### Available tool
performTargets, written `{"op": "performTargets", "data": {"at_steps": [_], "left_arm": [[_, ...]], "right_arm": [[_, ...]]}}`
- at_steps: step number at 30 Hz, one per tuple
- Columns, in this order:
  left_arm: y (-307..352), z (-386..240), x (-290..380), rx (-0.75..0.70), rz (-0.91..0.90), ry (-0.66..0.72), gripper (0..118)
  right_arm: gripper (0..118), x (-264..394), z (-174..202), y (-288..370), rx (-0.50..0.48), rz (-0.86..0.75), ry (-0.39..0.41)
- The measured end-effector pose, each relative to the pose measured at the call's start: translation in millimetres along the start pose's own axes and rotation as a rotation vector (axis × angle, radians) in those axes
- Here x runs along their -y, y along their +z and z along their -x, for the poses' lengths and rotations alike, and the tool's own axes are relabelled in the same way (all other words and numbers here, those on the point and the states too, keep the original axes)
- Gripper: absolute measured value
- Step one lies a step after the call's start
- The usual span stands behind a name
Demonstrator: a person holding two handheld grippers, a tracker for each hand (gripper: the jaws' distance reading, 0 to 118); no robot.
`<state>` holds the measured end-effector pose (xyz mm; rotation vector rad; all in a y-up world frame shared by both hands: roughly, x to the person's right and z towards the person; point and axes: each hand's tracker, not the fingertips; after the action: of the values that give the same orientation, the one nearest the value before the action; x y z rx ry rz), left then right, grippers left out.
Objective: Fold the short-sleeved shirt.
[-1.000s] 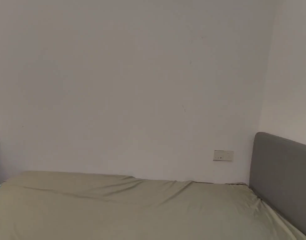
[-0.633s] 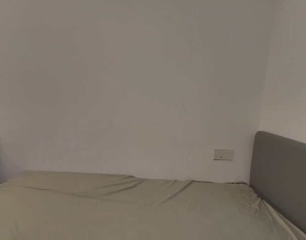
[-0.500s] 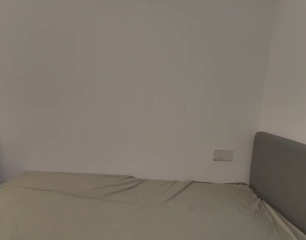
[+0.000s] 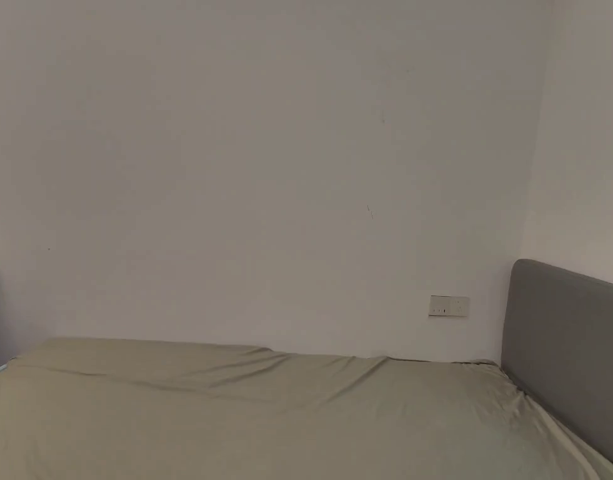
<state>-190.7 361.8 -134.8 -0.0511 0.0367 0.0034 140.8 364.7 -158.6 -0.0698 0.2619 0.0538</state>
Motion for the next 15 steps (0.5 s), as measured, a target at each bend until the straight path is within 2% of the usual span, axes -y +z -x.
{"op": "performTargets", "data": {"at_steps": [15], "left_arm": [[-11.7, 6.5, 9.2, -0.015, 0.03, 0.011, 1]], "right_arm": [[8, -0.3, -0.4, -7.9, 0.014, -0.005, -0.002]]}}
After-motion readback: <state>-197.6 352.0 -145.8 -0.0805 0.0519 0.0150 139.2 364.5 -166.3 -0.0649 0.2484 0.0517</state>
